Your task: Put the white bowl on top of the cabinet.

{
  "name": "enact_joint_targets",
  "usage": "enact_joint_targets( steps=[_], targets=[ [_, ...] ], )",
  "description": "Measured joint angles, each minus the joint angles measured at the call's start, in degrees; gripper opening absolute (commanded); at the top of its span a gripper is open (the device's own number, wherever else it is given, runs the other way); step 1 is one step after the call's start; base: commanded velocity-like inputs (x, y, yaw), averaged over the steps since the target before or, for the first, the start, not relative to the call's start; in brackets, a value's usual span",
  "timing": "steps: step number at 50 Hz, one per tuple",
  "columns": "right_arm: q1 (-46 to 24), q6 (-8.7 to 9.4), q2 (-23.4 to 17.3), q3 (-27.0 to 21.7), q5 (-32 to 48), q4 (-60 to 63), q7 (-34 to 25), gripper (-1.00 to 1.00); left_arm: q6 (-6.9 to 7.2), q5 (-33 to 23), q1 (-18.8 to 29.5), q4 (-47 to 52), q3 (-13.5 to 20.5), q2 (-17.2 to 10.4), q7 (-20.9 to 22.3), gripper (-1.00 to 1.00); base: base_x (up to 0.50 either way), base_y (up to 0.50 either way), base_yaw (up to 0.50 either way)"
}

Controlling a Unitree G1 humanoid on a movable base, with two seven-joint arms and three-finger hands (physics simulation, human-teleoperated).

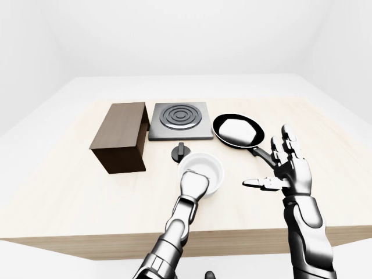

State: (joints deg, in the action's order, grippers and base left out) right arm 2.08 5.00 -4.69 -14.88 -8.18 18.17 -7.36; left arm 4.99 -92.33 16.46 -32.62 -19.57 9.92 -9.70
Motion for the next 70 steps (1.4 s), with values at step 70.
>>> enact_joint_targets(
  steps=[70],
  targets=[
    [1.3,0.0,0.7,1.2,1.3,0.8,-1.1,1.0,0.01,6.5,1.3,19.6,4.0,-1.2,19.4,-1.0,0.0,0.0,0.0]
  ],
)
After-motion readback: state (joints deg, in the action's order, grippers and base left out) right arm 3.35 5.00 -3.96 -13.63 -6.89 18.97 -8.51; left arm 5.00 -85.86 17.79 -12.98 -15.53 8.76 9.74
